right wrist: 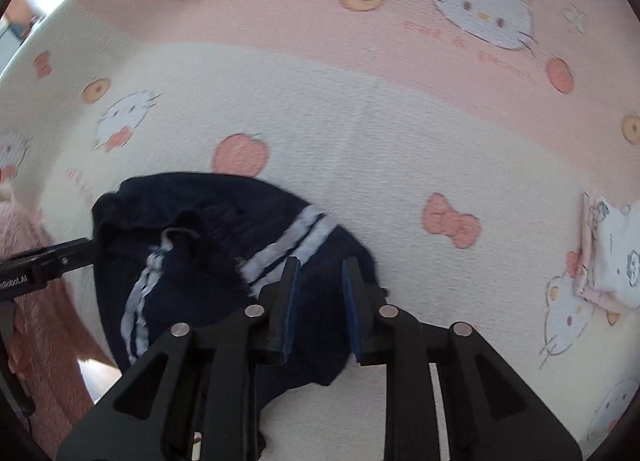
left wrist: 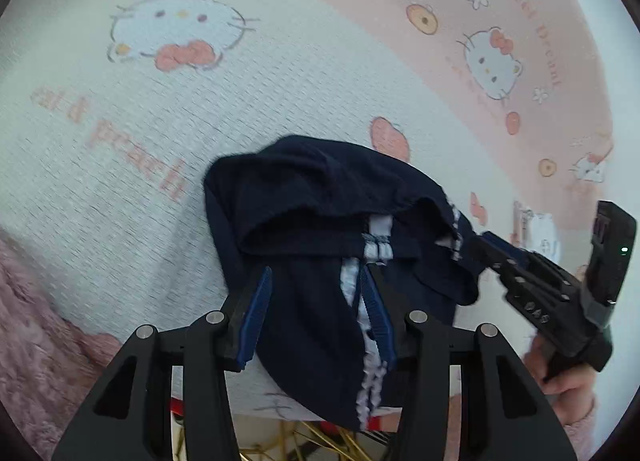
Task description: Fold clothes
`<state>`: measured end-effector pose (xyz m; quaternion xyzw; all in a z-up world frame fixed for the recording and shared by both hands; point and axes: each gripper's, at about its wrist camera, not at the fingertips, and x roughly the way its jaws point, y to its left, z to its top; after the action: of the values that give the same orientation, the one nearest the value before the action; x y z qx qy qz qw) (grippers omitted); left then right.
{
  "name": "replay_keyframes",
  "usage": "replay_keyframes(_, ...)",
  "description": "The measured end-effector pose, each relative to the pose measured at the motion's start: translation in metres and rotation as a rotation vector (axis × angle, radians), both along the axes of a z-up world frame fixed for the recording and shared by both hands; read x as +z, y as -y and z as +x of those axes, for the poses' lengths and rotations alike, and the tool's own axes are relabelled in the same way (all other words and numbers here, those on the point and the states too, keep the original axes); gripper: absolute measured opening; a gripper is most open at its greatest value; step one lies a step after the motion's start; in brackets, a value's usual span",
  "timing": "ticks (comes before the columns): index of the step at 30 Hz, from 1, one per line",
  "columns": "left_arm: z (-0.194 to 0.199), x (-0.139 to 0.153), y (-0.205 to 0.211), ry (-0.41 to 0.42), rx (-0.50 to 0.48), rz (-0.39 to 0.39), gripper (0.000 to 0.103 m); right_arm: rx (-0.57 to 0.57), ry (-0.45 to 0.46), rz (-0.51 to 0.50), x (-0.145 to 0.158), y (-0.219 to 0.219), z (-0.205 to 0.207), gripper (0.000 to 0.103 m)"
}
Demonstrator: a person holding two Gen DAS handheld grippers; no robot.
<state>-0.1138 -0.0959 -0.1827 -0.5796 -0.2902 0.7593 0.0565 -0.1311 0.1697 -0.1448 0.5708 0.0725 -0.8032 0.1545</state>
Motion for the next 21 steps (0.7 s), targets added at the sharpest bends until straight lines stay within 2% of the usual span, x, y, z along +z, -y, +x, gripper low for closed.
replay_keyframes(2,-0.002,-0.002,-0.01,-0.015,-0.028,0.068,0.048,0.065,0.006,0.026,-0.01,0.022,0.003,0.032)
replay_keyframes(4,-0.008,-0.006,-0.02,-0.018,-0.048,0.129,0.048,0.102,0.008,0.095,-0.032,0.036,-0.005,0.032)
replay_keyframes(5,-0.011,-0.008,-0.023,-0.019,-0.043,0.143,0.048,0.112,0.005,0.135,-0.042,0.04,-0.008,0.03)
replay_keyframes(6,-0.014,-0.011,-0.026,-0.015,-0.041,0.151,0.048,0.103,0.0,0.17,-0.051,0.042,-0.013,0.022)
replay_keyframes(7,-0.016,-0.015,-0.028,-0.002,-0.037,0.154,0.048,0.088,-0.006,0.186,-0.056,0.042,-0.017,0.021)
replay_keyframes(9,-0.019,-0.023,-0.032,0.016,-0.026,0.162,0.048,0.024,-0.02,0.131,-0.049,0.033,-0.019,0.008)
replay_keyframes(13,-0.021,-0.029,-0.032,0.005,0.042,0.215,0.048,-0.075,-0.065,0.044,-0.027,0.006,-0.016,0.006)
replay_keyframes(15,-0.027,-0.035,-0.031,0.006,0.069,0.205,0.048,-0.098,-0.063,0.033,-0.024,-0.007,-0.014,0.006)
replay_keyframes(18,-0.037,-0.039,-0.033,-0.02,0.09,0.182,0.048,-0.135,-0.078,0.083,-0.029,-0.024,-0.014,0.005)
replay_keyframes(21,-0.041,-0.031,-0.039,-0.059,0.109,0.136,0.048,-0.237,-0.086,0.006,-0.024,-0.048,-0.014,0.005)
